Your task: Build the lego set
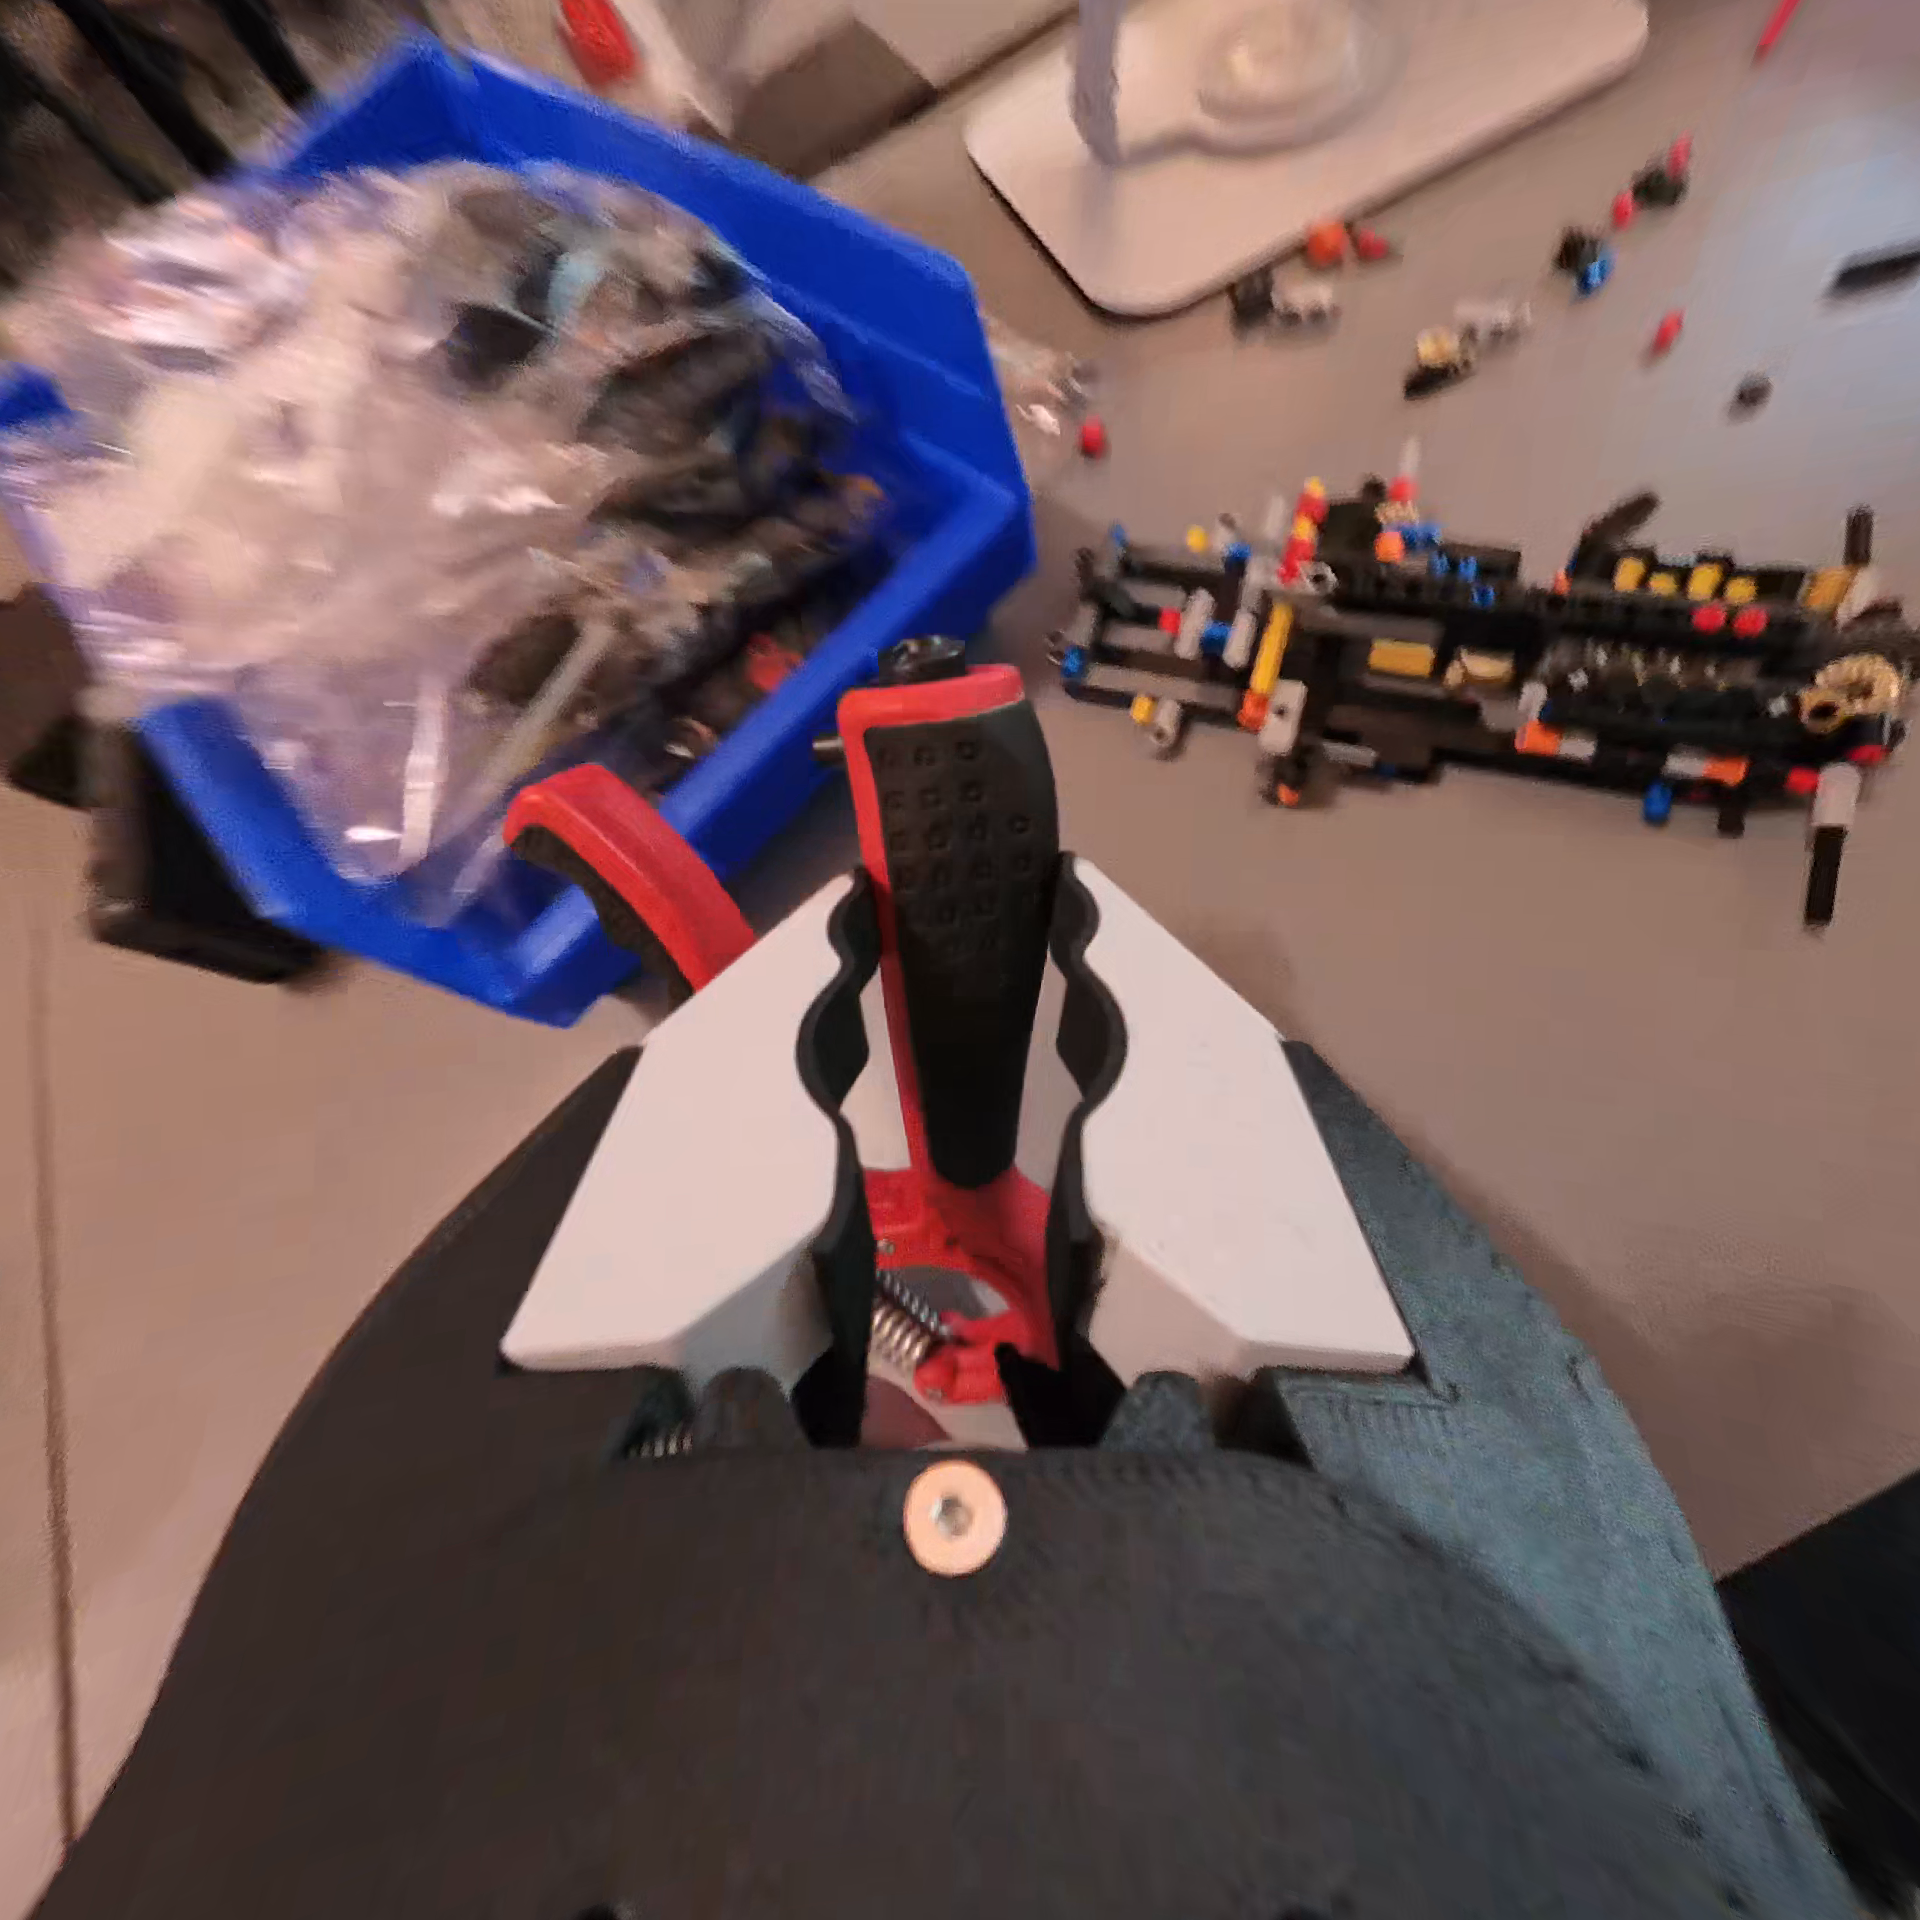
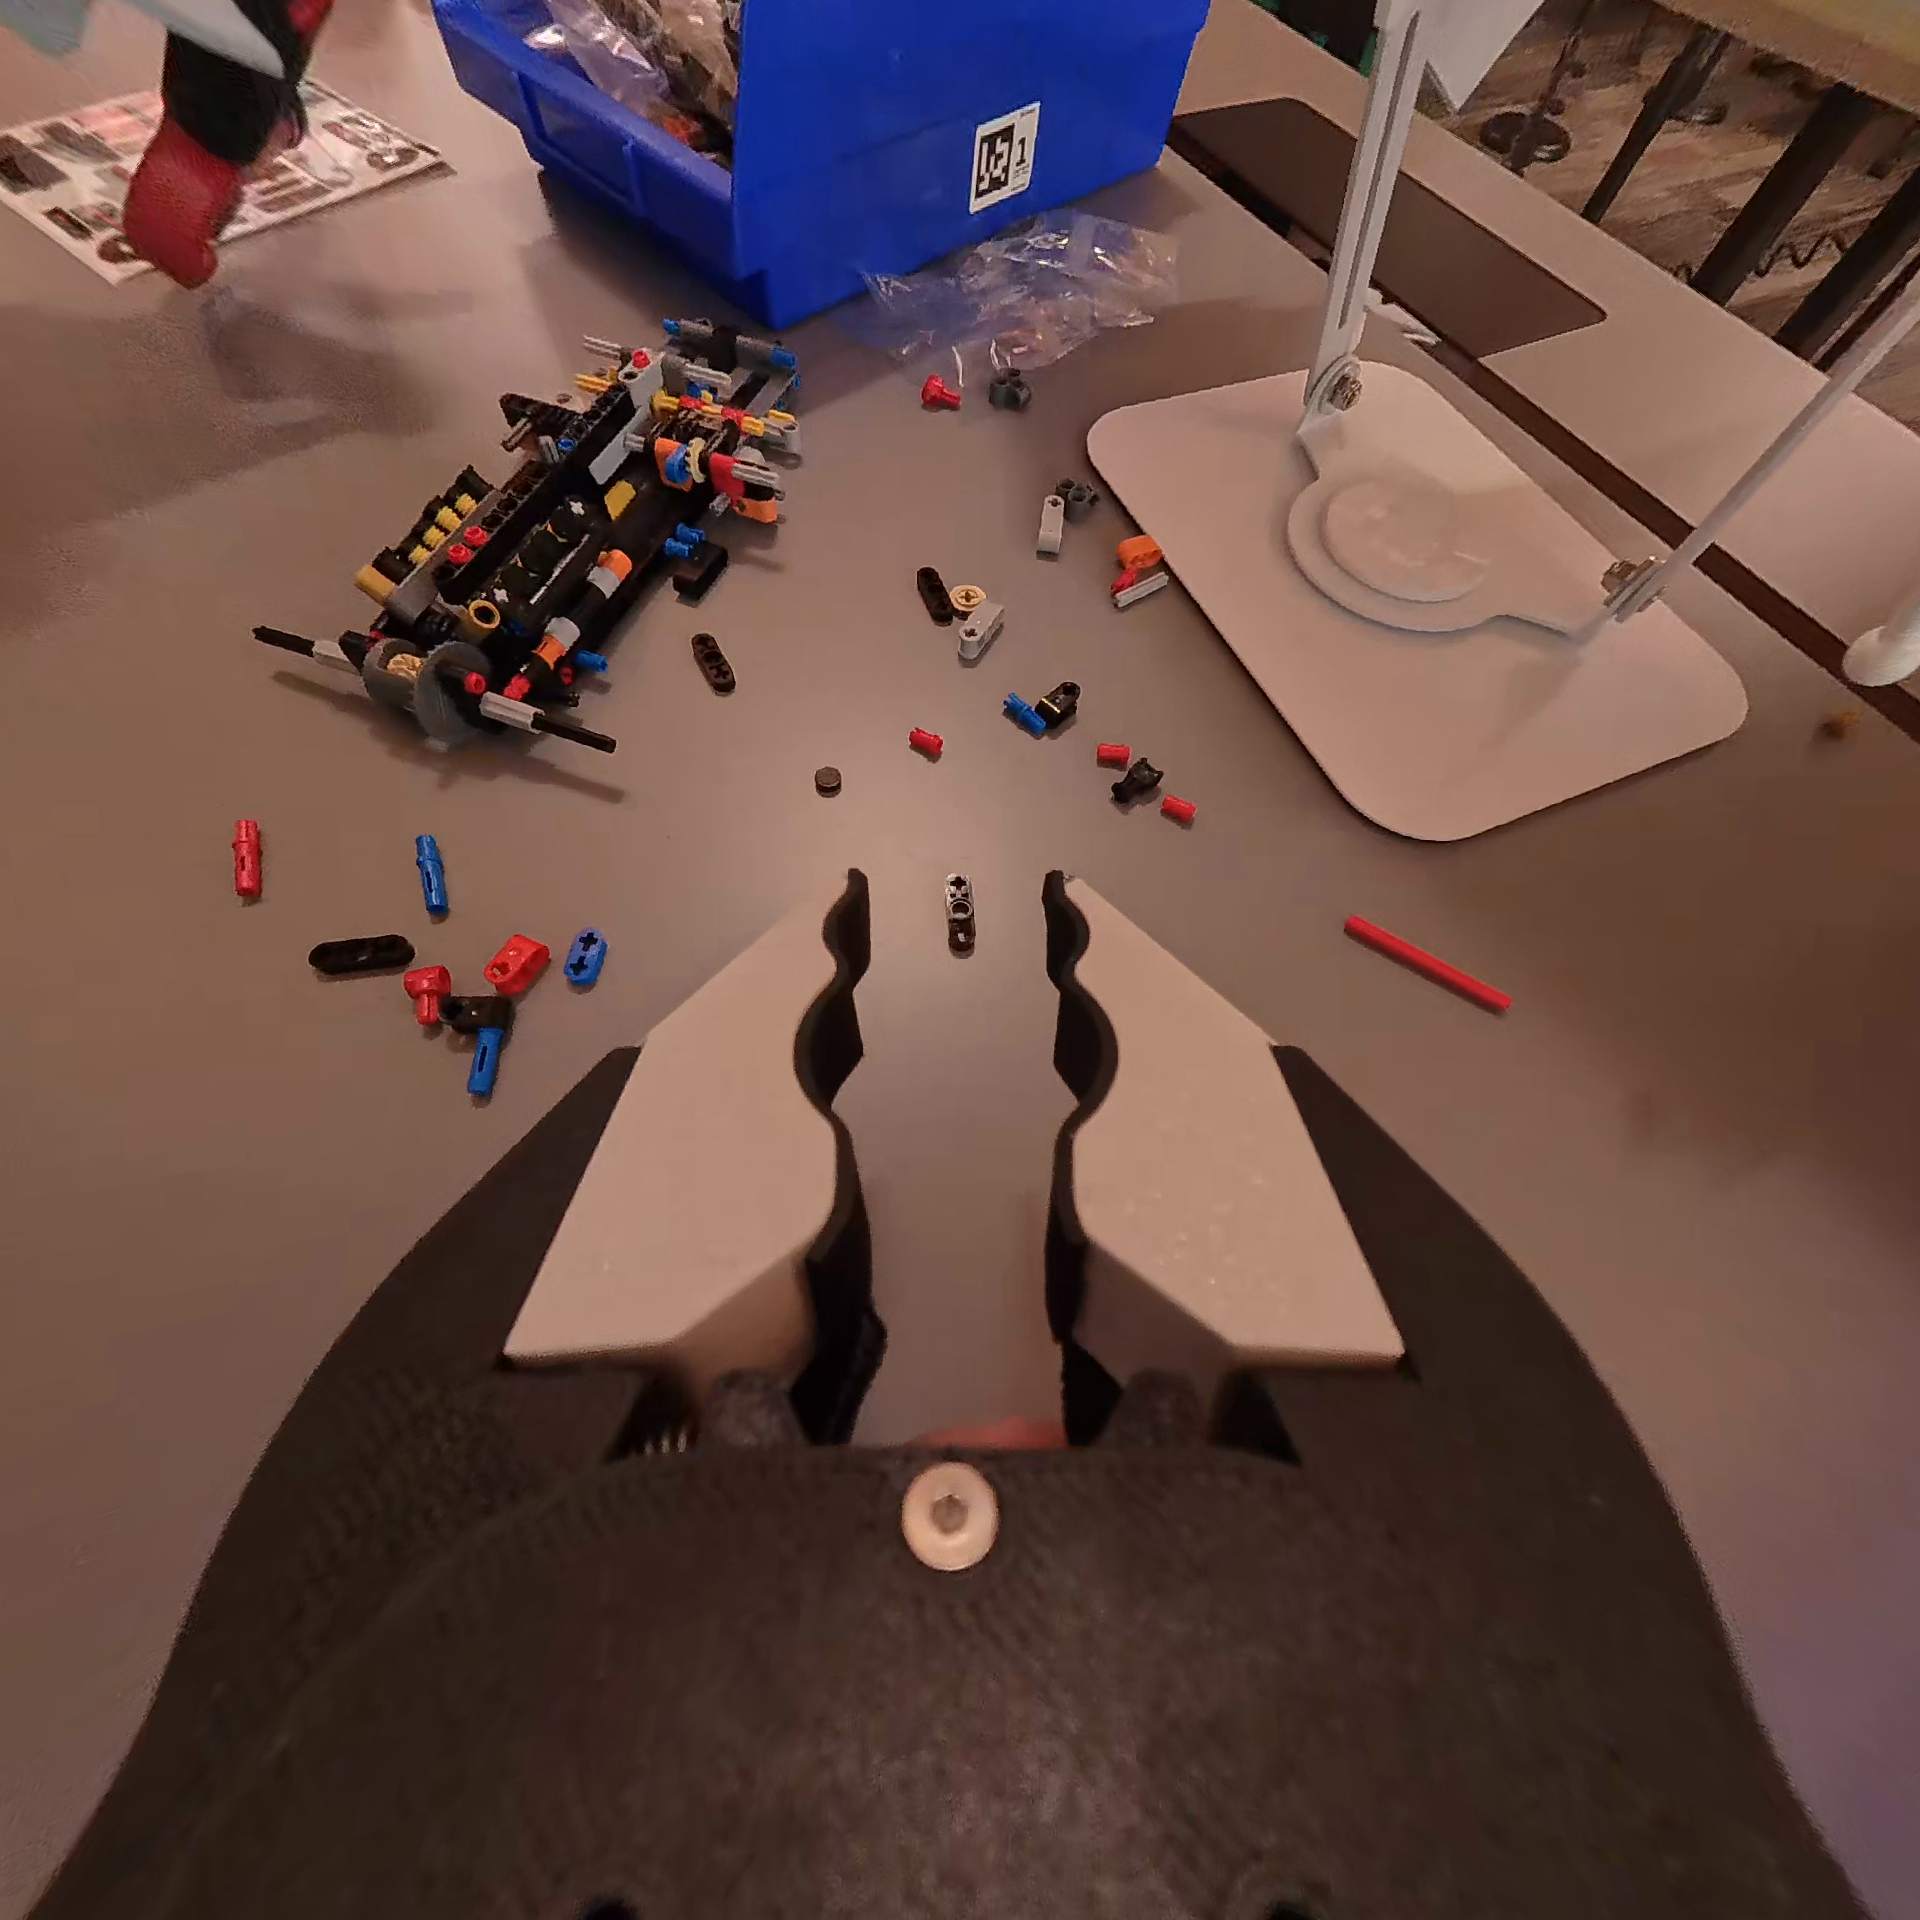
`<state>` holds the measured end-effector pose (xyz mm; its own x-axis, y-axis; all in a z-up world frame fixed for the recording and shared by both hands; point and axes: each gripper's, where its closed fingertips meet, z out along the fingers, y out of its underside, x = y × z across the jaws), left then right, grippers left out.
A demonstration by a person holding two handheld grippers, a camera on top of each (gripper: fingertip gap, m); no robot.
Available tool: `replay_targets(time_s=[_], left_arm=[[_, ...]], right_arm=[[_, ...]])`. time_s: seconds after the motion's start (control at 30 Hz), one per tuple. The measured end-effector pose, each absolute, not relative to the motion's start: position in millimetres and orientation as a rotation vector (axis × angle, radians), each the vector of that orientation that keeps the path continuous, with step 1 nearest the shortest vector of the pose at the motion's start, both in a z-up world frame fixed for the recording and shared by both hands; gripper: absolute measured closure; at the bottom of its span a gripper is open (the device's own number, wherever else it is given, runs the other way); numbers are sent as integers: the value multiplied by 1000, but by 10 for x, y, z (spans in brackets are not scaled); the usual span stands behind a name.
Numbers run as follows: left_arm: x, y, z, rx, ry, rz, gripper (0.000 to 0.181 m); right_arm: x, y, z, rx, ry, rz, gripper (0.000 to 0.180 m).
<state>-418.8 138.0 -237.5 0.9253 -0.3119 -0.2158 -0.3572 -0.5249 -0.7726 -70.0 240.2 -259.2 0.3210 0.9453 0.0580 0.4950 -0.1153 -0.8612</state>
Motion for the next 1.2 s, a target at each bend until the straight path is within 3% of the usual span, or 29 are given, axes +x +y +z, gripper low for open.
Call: replay_targets(time_s=[0.17, 0.27, 0.53, 0.9, 1.07, 1.13, 1.2], left_arm=[[-4849, 1244, -1776, -2033, 307, 149, 150], [-5519, 1062, -1680, -2103, 251, 330, 149], [-7116, 540, -2565, -2601, 216, 491, 150], [-7590, 463, -3212, -2879, 440, 437, 149], [-7718, 506, -3233, -2854, 415, 430, 148], [-7782, 535, -3189, -2812, 413, 521, 142], [-7755, 597, -3098, -2742, 392, 555, 118]], right_arm=[[-675, 2444, -2582, -1751, -1282, 671, 151], [-667, 2456, -2583, -1756, -1283, 664, 150], [-675, 2466, -2616, -1769, -1293, 653, 150], [-764, 2427, -2688, -1784, -1327, 667, 151], [-837, 2368, -2718, -1781, -1357, 688, 148], [-866, 2349, -2726, -1780, -1368, 695, 146], [-887, 2351, -2714, -1779, -1376, 694, 143]])
